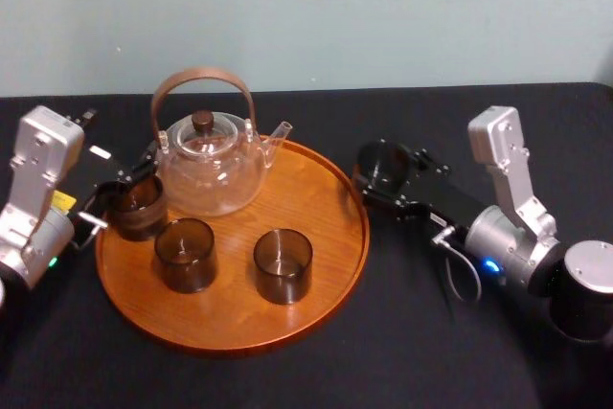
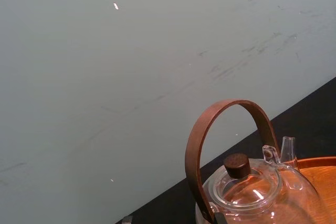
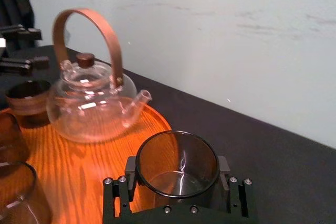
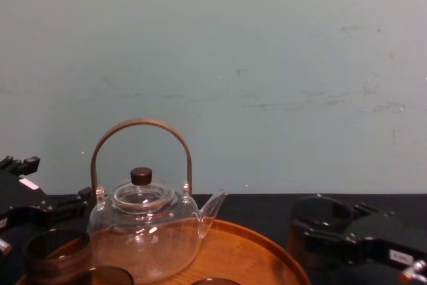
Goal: Pick up the glass from the table and place it on the tray.
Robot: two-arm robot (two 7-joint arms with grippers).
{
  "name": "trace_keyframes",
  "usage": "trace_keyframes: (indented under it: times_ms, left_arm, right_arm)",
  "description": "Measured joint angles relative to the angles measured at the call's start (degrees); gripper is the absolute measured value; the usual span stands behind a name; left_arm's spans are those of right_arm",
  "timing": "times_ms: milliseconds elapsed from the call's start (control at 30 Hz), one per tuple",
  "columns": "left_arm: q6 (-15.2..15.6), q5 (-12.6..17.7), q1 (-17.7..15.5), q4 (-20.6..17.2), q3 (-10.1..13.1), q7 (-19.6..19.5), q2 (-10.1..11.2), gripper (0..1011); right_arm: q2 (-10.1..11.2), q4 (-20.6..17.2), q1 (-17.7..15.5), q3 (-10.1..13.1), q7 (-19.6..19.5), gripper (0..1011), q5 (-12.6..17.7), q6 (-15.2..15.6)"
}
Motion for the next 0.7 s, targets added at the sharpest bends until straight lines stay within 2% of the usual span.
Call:
trace_keyframes:
  times_ms: [233, 533, 700]
  left_arm:
    - [0.0, 0.0, 0.0, 0.0, 0.0, 0.0, 0.0, 1001]
    - [0.0, 0.0, 0.0, 0.0, 0.0, 0.0, 0.0, 1001]
    - [0.0, 0.0, 0.0, 0.0, 0.0, 0.0, 0.0, 1001]
  right_arm:
    - [-1.1, 1.94, 2.99, -2.29, 1.18, 903, -0.32, -0.06]
    - [-3.74, 8.08, 7.64, -5.13, 2.49, 902, -1.02, -1.25]
    - [-4.68, 10.48, 9.06, -6.07, 3.05, 902, -1.16, -1.73]
